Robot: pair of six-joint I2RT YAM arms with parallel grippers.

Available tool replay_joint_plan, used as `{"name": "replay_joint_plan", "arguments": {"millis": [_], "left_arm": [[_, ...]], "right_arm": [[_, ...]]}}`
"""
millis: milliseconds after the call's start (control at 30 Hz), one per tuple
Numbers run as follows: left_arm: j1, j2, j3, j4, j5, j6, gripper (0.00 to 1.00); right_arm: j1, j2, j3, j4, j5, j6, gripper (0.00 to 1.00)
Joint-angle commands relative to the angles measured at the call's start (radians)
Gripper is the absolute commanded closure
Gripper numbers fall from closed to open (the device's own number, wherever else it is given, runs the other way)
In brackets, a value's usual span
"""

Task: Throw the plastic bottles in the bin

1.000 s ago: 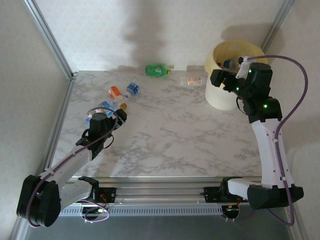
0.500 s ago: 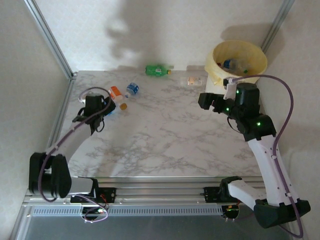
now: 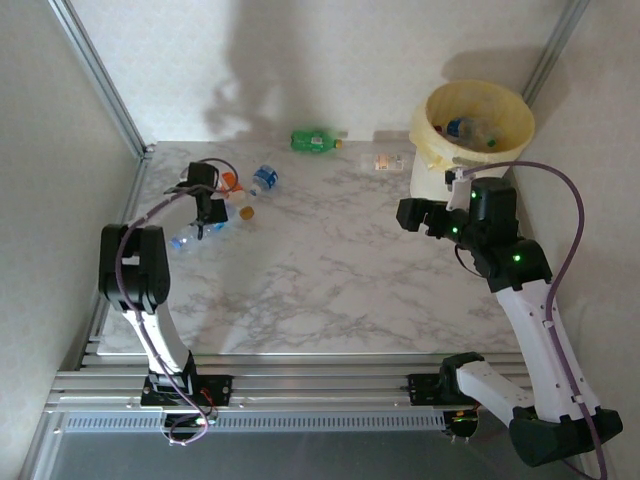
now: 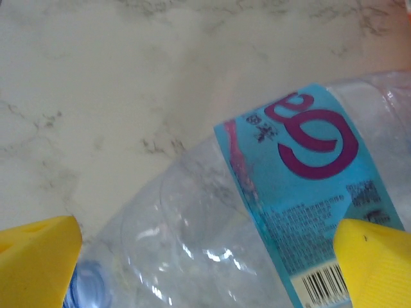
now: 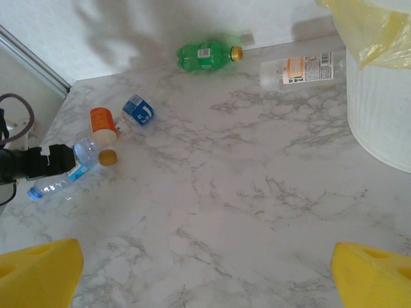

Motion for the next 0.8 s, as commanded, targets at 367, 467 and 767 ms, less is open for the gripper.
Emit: {"name": "replay_joint_plan", "arguments": {"millis": [367, 467, 767], "left_arm": [[0.065, 0.189, 0.134, -0.106, 0.106, 0.095, 0.01], [0.073, 0.187, 0.113, -0.085, 0.157, 0.081, 0.03], [0.088, 0.152, 0.014, -0.048, 0.237, 0.024, 0.21]], "right_arm": [[0.012, -0.004, 0.008, -0.006, -0.044, -0.003, 0.01], [0.012, -0.006, 0.015, -0.008, -0.041, -0.004, 0.01], [0.014, -0.009, 0.015, -0.004, -0.043, -0.002, 0.01]]}}
